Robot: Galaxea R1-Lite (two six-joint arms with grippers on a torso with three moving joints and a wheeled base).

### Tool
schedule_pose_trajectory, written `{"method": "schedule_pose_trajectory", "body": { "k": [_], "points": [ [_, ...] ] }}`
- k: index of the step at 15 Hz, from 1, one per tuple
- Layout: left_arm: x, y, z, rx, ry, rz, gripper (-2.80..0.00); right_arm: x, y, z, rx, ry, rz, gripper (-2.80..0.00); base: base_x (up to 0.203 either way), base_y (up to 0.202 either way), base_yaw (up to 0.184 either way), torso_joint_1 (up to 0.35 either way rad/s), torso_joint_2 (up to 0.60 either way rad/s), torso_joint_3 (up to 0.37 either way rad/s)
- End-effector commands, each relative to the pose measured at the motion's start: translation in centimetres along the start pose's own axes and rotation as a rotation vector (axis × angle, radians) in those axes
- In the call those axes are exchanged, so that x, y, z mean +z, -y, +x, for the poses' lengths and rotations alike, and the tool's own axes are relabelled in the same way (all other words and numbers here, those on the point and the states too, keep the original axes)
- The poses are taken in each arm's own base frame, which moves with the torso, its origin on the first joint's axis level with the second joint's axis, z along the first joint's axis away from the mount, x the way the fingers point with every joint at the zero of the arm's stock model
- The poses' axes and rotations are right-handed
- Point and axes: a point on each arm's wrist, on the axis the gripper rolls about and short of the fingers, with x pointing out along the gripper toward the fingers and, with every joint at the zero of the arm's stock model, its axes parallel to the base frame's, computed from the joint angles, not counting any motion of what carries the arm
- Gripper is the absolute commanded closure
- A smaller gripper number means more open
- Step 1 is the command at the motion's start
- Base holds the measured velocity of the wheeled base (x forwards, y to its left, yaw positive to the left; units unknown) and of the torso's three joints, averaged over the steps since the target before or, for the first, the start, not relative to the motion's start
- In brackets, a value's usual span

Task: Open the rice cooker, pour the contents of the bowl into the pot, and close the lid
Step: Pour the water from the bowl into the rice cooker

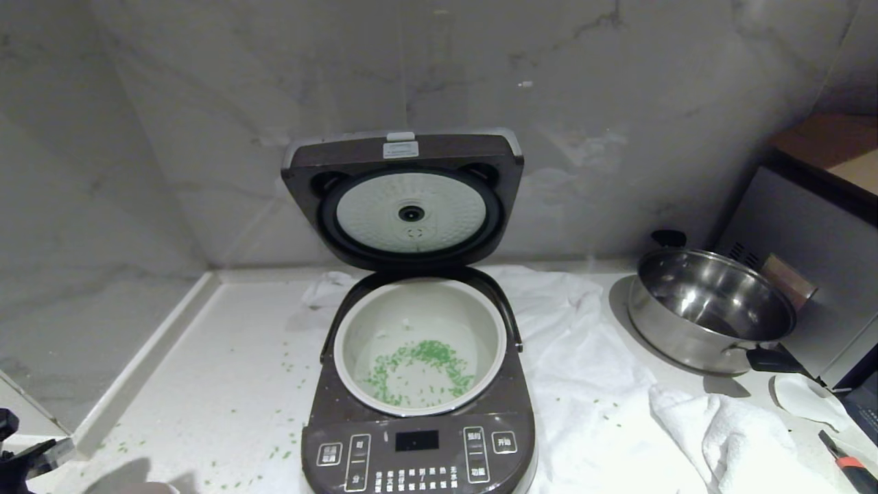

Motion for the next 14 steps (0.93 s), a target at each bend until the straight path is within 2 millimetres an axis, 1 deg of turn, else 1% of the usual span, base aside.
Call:
{"method": "schedule_pose_trajectory", "body": {
  "k": [1,7,9,11,14],
  "points": [
    [0.5,1.3,-0.3,-0.006,0.019,0.027,0.00,0.0,0.0,0.0,0.001,0.000,-0.001,0.00,0.000,0.000,0.000,0.000,0.00,0.000],
    [0.8,5.0,-0.9,-0.035,0.050,0.069,0.00,0.0,0.0,0.0,0.001,0.000,-0.001,0.00,0.000,0.000,0.000,0.000,0.00,0.000],
    [1.2,6.1,-1.1,-0.046,0.065,0.075,0.00,0.0,0.0,0.0,0.001,0.000,-0.001,0.00,0.000,0.000,0.000,0.000,0.00,0.000],
    [2.4,7.1,-1.4,-0.055,0.092,0.081,0.00,0.0,0.0,0.0,0.001,-0.001,-0.001,0.00,0.000,0.000,0.000,0.000,0.00,0.000],
    [4.4,7.9,-2.8,-0.061,0.073,0.090,0.00,0.0,0.0,0.0,0.001,0.000,0.001,0.00,0.000,0.000,0.000,0.000,0.00,0.000]
  ]
}}
